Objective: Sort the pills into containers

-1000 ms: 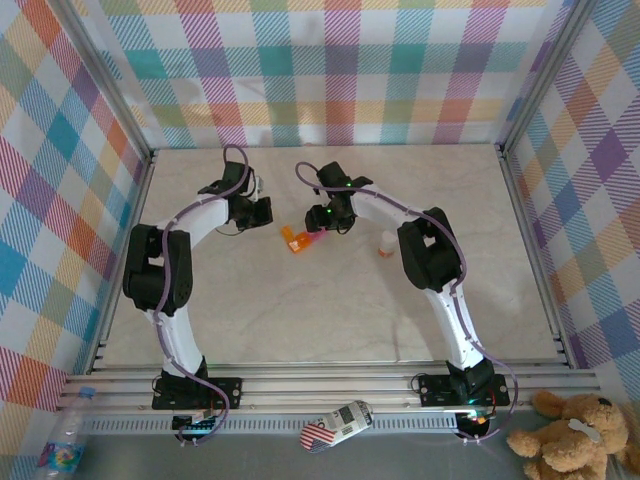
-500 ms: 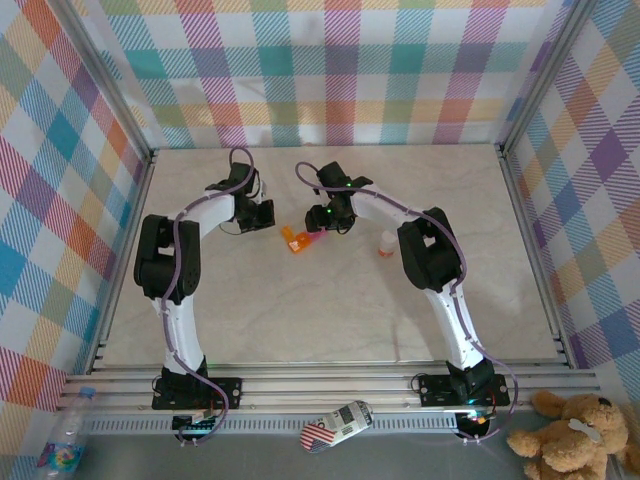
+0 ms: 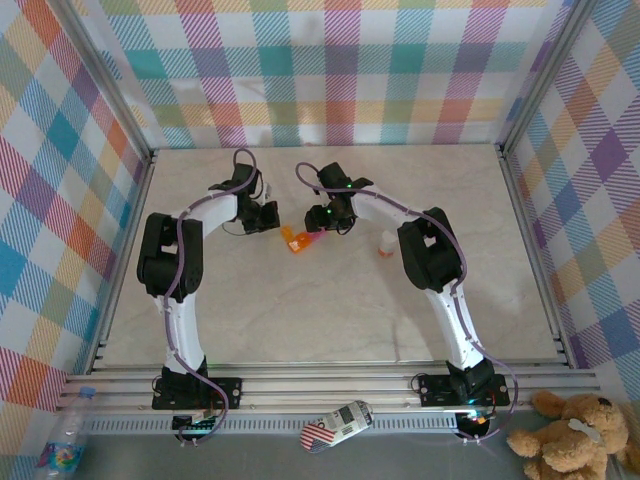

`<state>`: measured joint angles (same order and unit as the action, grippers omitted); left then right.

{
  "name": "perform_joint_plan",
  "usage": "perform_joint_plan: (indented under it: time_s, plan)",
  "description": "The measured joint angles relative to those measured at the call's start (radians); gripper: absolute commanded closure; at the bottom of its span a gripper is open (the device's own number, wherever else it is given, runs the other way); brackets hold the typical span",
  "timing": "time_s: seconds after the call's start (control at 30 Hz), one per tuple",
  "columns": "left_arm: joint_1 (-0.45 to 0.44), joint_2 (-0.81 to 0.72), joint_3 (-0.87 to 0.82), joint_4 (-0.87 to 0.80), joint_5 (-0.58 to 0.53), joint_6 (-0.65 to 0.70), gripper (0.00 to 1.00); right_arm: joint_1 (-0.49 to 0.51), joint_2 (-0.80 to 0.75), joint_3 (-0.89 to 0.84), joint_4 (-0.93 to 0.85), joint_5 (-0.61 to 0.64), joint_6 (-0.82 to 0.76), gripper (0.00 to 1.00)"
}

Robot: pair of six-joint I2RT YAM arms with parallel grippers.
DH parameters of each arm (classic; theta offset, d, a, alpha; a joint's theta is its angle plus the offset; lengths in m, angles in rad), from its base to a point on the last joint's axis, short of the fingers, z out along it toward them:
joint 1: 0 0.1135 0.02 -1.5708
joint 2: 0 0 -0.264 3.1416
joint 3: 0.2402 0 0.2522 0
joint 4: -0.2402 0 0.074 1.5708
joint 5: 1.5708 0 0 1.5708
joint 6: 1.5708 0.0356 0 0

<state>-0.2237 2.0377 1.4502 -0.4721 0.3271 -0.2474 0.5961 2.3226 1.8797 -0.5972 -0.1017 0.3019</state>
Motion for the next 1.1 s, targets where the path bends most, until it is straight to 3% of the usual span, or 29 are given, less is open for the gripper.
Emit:
perform_joint_plan:
  time_s: [0.47,1.1]
  plan:
    - [-0.063,-0.081,-0.020,0.000,0.058,-0.018,1.00,0.000,-0.007,-0.015,0.014,-0.001,0.000,0.42]
    - [-0.092,-0.121,-0.097,0.007,0.043,-0.021,1.00,0.000,-0.008,-0.020,0.021,-0.003,0.003,0.42]
